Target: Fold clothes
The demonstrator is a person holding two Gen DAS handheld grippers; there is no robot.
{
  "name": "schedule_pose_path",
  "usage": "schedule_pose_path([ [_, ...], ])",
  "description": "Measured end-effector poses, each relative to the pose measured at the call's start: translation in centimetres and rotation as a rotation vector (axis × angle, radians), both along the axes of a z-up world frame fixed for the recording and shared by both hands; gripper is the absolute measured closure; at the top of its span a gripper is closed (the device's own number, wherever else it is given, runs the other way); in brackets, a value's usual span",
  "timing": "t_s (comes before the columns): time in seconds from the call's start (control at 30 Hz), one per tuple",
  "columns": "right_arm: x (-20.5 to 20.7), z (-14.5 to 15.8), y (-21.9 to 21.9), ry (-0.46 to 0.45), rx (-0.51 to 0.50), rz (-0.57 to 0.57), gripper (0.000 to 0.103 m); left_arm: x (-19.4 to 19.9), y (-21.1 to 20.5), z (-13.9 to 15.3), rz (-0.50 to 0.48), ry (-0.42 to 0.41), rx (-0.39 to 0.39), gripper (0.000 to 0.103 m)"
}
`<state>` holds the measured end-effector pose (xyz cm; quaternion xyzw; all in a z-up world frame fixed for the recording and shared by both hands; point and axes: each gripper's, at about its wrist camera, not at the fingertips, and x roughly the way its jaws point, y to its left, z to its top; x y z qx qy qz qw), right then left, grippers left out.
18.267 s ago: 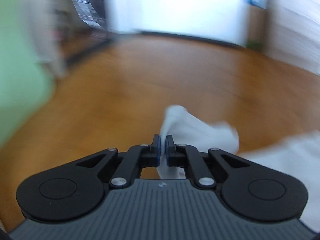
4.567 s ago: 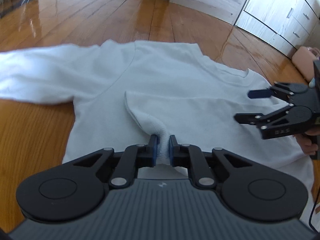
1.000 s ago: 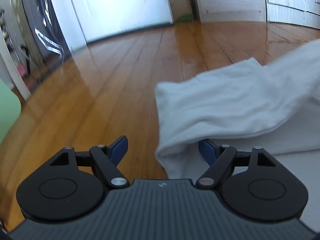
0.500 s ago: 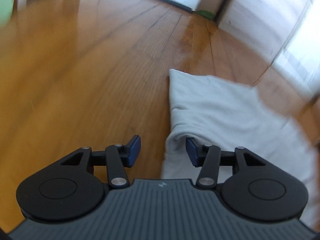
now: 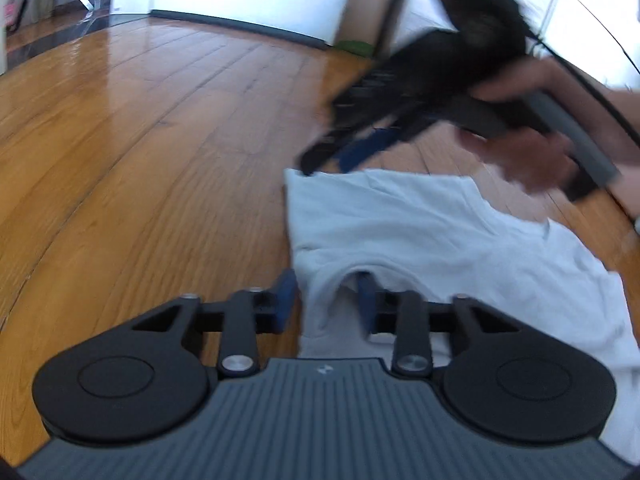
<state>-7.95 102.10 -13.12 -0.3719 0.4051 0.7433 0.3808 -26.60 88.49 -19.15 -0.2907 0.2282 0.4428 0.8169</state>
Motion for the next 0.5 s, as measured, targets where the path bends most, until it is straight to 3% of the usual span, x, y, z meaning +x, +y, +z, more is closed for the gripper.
schedule_pose_path([
  [0.13, 0.0, -2.0, 0.6, 0.136, -0.076, 0.014, 0.049, 0.0, -0.2, 0.1, -0.015, -0.021, 0.005, 0.086],
  [0.17, -0.1, -2.5, 0.5, 0.129, -0.059, 0.019, 0.061, -0.1, -0.3, 0.0, -0.025, -0.021, 0.013, 0.089],
  [0.2, -0.2, -2.5, 0.3, 0.109, -0.007, 0.025, 0.097, -0.1, -0.4, 0.0, -0.024, -0.016, 0.023, 0.096],
  [0.23, -0.5, -2.5, -0.1, 0.084, 0.030, 0.032, 0.101, -0.2, -0.4, 0.1, -0.012, -0.011, 0.026, 0.096],
  [0.3, -0.1, -1.3, -1.1, 0.069, 0.165, -0.001, 0.101, -0.3, -0.4, 0.1, 0.012, -0.003, 0.029, 0.097],
  [0.37, 0.6, -0.4, -1.2, 0.065, 0.237, -0.058, 0.101, -0.7, -0.6, 0.1, 0.025, -0.016, 0.018, 0.097],
  [0.47, 2.0, -0.3, -0.4, 0.073, 0.196, -0.101, 0.101, -0.9, -1.1, 0.1, 0.012, 0.005, 0.025, 0.097],
  [0.5, 2.2, -0.5, -0.1, 0.101, 0.133, -0.097, 0.097, -0.8, -1.3, 0.2, 0.001, 0.011, 0.032, 0.097],
])
